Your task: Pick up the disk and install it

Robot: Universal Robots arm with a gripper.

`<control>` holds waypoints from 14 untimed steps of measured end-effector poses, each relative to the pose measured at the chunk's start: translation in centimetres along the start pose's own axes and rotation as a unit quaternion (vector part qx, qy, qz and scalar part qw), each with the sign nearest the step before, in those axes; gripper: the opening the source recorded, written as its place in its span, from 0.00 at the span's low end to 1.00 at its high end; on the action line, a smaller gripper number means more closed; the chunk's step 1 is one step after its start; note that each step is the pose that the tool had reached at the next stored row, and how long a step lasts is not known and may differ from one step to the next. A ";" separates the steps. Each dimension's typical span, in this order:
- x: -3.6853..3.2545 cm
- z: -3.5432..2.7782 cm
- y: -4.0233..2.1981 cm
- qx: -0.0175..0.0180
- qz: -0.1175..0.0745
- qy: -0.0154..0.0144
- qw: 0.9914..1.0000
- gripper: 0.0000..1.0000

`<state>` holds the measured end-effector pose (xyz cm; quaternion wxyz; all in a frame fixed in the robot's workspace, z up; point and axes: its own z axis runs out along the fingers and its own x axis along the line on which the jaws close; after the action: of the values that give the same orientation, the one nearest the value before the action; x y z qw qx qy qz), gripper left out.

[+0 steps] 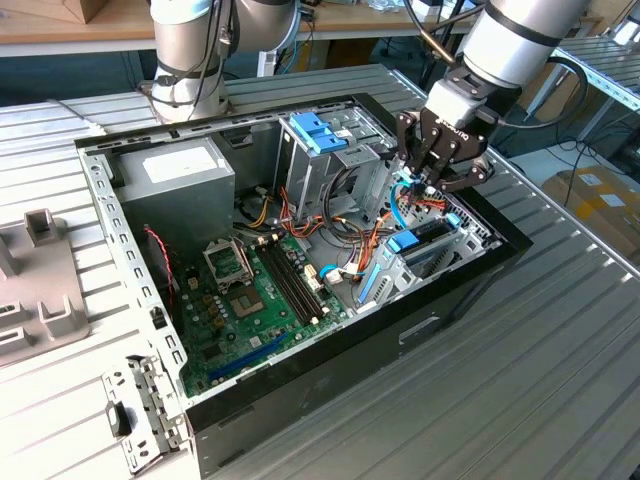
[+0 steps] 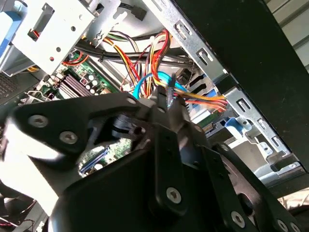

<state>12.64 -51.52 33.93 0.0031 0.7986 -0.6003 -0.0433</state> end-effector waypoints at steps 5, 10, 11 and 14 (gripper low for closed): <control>0.00 0.00 -0.01 0.000 0.000 0.000 1.000 0.42; 0.04 0.15 -0.11 0.001 0.009 -0.001 1.000 0.48; 0.05 0.24 -0.11 0.001 0.021 -0.001 1.000 0.48; 0.05 0.38 -0.12 0.003 0.052 -0.003 0.999 0.48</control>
<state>12.74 -51.52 33.53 0.0010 0.7659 -0.6414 -0.0433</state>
